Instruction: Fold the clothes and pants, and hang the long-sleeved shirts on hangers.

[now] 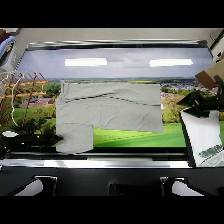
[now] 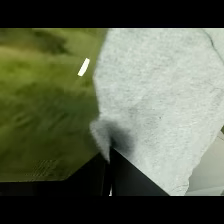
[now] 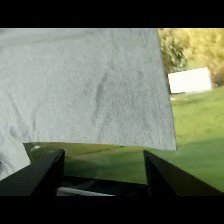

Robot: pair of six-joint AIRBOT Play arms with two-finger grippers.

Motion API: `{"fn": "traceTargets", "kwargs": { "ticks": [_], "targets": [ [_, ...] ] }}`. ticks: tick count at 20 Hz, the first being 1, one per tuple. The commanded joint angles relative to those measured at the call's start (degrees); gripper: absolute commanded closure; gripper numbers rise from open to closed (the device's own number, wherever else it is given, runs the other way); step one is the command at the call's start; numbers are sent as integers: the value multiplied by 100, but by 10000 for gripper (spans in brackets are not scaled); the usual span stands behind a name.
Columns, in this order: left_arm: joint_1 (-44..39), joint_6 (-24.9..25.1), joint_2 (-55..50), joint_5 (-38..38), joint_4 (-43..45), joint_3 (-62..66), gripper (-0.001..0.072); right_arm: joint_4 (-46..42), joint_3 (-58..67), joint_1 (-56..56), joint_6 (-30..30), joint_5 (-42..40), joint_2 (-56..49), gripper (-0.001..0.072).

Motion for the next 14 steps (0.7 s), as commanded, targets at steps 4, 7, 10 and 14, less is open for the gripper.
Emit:
{"fn": "traceTargets", "kwargs": {
  "ticks": [4, 7, 10, 14],
  "targets": [
    [-4, 2, -4, -175, -28, 11, 690, 184, -1794, 9, -994, 1082, -306, 146],
    [-4, 2, -4, -192, -28, 11, 690, 181, -2282, 9, -1340, 1386, -378, 147],
    [-4, 0, -4, -245, -28, 11, 690, 234, -2457, 9, -1539, 1676, -413, 148],
    [-4, 0, -7, -258, -31, 11, 690, 369, -2468, 20, -1572, 1840, -485, 165]
  ]
}}
